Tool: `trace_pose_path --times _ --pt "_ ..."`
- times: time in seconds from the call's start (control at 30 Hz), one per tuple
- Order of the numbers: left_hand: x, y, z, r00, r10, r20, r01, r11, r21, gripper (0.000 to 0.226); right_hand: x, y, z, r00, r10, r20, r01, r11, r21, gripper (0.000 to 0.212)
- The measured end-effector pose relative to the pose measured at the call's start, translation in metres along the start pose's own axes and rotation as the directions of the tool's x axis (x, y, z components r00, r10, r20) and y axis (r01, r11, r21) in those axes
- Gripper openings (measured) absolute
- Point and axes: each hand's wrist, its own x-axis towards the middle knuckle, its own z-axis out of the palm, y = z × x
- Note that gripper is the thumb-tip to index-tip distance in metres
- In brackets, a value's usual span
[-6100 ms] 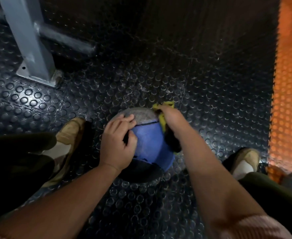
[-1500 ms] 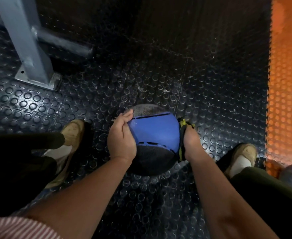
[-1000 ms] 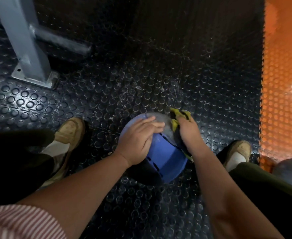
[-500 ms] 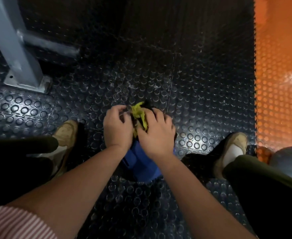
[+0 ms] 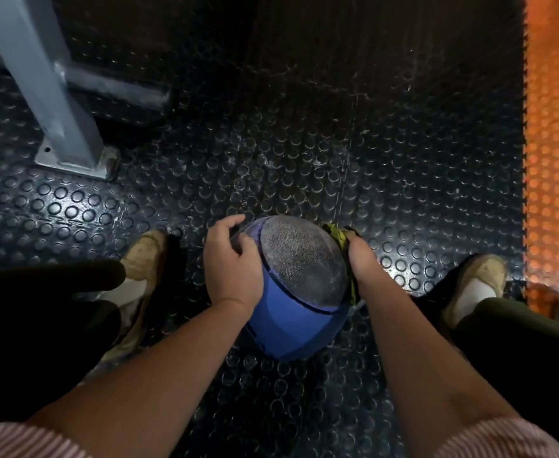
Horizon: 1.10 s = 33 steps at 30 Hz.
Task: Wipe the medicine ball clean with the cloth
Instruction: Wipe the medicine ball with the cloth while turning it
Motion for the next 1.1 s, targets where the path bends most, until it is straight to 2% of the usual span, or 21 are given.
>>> trace_pose_path --times 0.03,0.1,0.13,0.2,0.27,0.33,0.4,0.47,0.5,0.57,0.63,0.7,0.77,0.87,0.97,1.03,1.1 --pt "0.001 0.003 0.001 1.000 0.001 -0.015 -0.001 1.000 0.007 0.028 0.002 0.004 0.003 0.999 -0.040 -0.029 0.040 0.999 -0.002 0.037" --pt "0.006 0.006 0.003 0.999 0.004 -0.036 -0.003 1.000 0.009 0.029 0.013 0.013 0.010 0.987 -0.115 -0.116 0.111 0.993 -0.038 0.058" --pt "0.008 0.008 0.005 0.999 0.012 -0.042 -0.011 1.000 0.010 0.030 0.006 0.010 0.015 0.971 -0.177 -0.161 0.155 0.978 -0.136 0.065" --pt "0.009 0.011 0.008 0.999 0.034 -0.035 -0.033 0.999 0.023 0.030 -0.017 0.004 0.029 0.905 -0.370 -0.210 0.247 0.859 -0.448 0.059" --pt "0.008 0.012 0.010 0.996 0.089 -0.004 -0.089 0.995 0.048 0.031 -0.041 0.001 0.046 0.847 -0.499 -0.185 0.274 0.707 -0.653 0.048" --pt "0.005 0.008 0.008 0.994 0.104 0.023 -0.105 0.994 0.037 0.032 -0.062 0.005 0.058 0.802 -0.578 -0.150 0.324 0.633 -0.704 0.043" --pt "0.004 0.005 0.005 0.999 0.030 0.021 -0.030 0.999 -0.014 0.031 -0.063 0.010 0.056 0.783 -0.616 -0.088 0.380 0.586 -0.715 0.041" --pt "0.002 0.002 0.003 0.999 -0.047 0.012 0.047 0.998 -0.052 0.029 -0.048 0.004 0.042 0.795 -0.601 -0.081 0.391 0.610 -0.689 0.041" --pt "-0.001 0.002 0.002 0.998 -0.056 0.016 0.057 0.997 -0.058 0.028 -0.035 0.001 0.035 0.823 -0.559 -0.099 0.371 0.661 -0.653 0.042" --pt "-0.007 0.000 0.000 0.999 -0.045 0.025 0.047 0.997 -0.059 0.027 -0.010 -0.006 0.023 0.912 -0.388 -0.132 0.290 0.840 -0.459 0.042" --pt "-0.011 -0.002 -0.001 1.000 -0.019 0.025 0.020 0.998 -0.053 0.025 0.009 -0.009 0.013 0.982 -0.165 -0.086 0.145 0.968 -0.203 0.034" --pt "-0.014 -0.002 0.000 1.000 -0.004 0.026 0.005 0.999 -0.037 0.023 0.018 -0.009 0.006 1.000 -0.013 -0.024 0.009 0.991 -0.131 0.030" --pt "-0.014 0.002 0.004 1.000 0.013 0.023 -0.013 1.000 -0.015 0.024 0.021 -0.012 0.003 1.000 0.013 -0.019 -0.016 0.989 -0.147 0.033" --pt "-0.010 0.009 0.007 0.999 0.032 0.001 -0.032 0.999 0.007 0.029 0.014 -0.018 0.005 0.999 -0.041 -0.022 0.038 0.990 -0.139 0.031" --pt "-0.007 0.011 0.006 1.000 -0.011 -0.029 0.011 1.000 0.014 0.032 -0.001 -0.011 0.008 0.980 -0.188 -0.069 0.175 0.972 -0.156 0.030" --pt "-0.007 0.015 0.008 0.999 -0.020 -0.028 0.021 0.999 0.030 0.035 -0.017 -0.005 0.013 0.922 -0.361 -0.137 0.303 0.896 -0.323 0.032" --pt "-0.009 0.020 0.012 1.000 0.015 -0.020 -0.014 0.999 0.042 0.036 -0.040 -0.001 0.027 0.864 -0.482 -0.146 0.331 0.762 -0.557 0.037"
